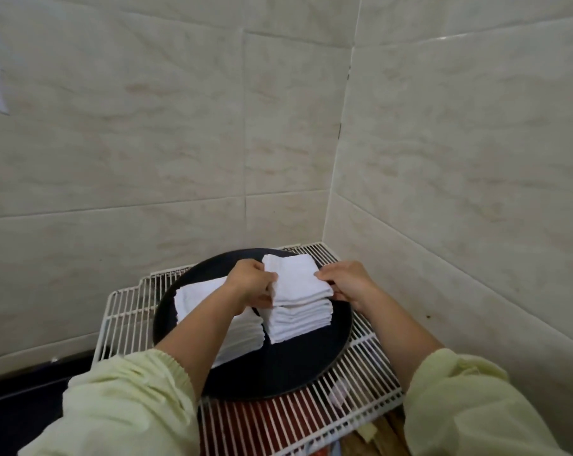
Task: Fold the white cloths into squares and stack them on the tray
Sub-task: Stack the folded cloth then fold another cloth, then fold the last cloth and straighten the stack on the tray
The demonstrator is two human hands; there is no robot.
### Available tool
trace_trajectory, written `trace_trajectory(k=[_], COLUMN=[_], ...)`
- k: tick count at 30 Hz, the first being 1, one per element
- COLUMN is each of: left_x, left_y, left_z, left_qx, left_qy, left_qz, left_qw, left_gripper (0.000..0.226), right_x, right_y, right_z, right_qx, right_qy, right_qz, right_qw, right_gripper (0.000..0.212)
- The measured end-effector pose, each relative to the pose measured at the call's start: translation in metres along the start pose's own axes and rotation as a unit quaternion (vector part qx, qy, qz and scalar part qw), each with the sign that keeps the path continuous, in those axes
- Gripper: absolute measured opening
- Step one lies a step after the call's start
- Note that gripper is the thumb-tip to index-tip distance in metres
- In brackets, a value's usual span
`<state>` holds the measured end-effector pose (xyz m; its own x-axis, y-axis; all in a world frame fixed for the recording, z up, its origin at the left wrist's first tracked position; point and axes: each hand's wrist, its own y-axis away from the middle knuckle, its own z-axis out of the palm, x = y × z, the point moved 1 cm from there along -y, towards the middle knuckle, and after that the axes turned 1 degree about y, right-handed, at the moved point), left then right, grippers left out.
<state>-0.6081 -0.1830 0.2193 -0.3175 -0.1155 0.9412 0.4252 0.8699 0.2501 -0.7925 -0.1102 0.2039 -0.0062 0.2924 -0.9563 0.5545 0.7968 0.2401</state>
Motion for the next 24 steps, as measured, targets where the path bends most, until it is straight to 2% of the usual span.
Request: trace_trajectory(k=[3,6,9,12,15,18,24], left_x=[-0.001,0.001,0.001,0.001,0.001,0.001,-0.012], left_y=[-0.001,0.0,-0.001,0.001,0.007,0.014,0.057], left_z=[0.001,0.002,0.003,0.002,-0.002,-0.015,-0.062], left_qx=[0.022,0.053,0.066,0.078,0.096,0.135,0.23], left_qy=[-0.039,-0.145,-0.232,-0.274,-0.276,-0.259,-0.197], left_qz=[0.003,0.025,0.05,0.06,0.074,0.128,0.207], left_qw=[0.999,0.988,0.969,0.957,0.953,0.948,0.93], left_gripper=[0.014,0.006,0.019,0.025,0.024,0.029,0.012], right_x=[0.004,0.007,0.01,0.008,0.001,-0.013,-0.031], right_y=[-0.003,-0.004,-0.004,-0.003,0.0,0.009,0.045], right_z=[0.002,0.006,0.009,0.009,0.011,0.021,0.082], right_qx=[-0.003,0.005,0.017,0.036,0.078,0.11,0.033], right_qy=[0.028,0.089,0.138,0.211,0.273,0.285,0.271], right_qz=[-0.015,-0.05,-0.074,-0.105,-0.163,-0.236,-0.322], right_qw=[0.999,0.995,0.988,0.971,0.945,0.922,0.906], right_gripper=[0.01,0.016,0.017,0.011,0.012,0.017,0.012])
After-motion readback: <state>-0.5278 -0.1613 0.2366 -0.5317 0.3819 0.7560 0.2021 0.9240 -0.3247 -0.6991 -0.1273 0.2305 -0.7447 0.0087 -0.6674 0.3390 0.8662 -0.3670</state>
